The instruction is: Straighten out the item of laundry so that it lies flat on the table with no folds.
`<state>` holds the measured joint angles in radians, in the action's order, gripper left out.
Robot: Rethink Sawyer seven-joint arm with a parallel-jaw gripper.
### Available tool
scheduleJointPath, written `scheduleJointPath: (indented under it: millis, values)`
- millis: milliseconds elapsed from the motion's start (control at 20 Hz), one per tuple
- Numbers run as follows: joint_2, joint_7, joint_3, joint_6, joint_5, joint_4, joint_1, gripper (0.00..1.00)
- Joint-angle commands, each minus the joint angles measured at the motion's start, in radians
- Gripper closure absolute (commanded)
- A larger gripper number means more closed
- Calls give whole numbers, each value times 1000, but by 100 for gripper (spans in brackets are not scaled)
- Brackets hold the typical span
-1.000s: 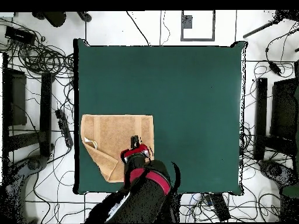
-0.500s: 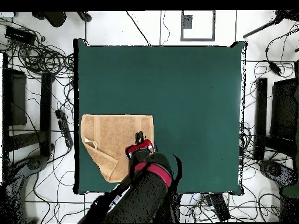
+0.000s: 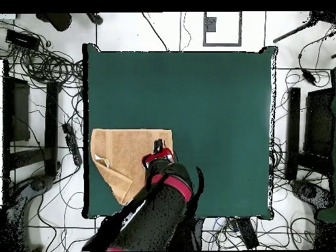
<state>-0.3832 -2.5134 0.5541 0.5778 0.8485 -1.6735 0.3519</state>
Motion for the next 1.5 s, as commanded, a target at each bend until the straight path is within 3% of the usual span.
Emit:
scheduleJointPath:
  millis: [50,400,600,800,1200,1350,1500]
  values:
    - [95,120,-76,41,-122,83,12,100]
    - [178,136,-64,19,-118,135,13,100]
    - [189,68,-112,-135,27,198,14,100]
    - [172,-27,-222,-302,249,232,-17,100]
    - [152,-88,-304,-311,349,246,-54,100]
    - [163,-173,-363,-292,465,270,-83,100]
    - [170,-203,-393,-262,499,284,-98,100]
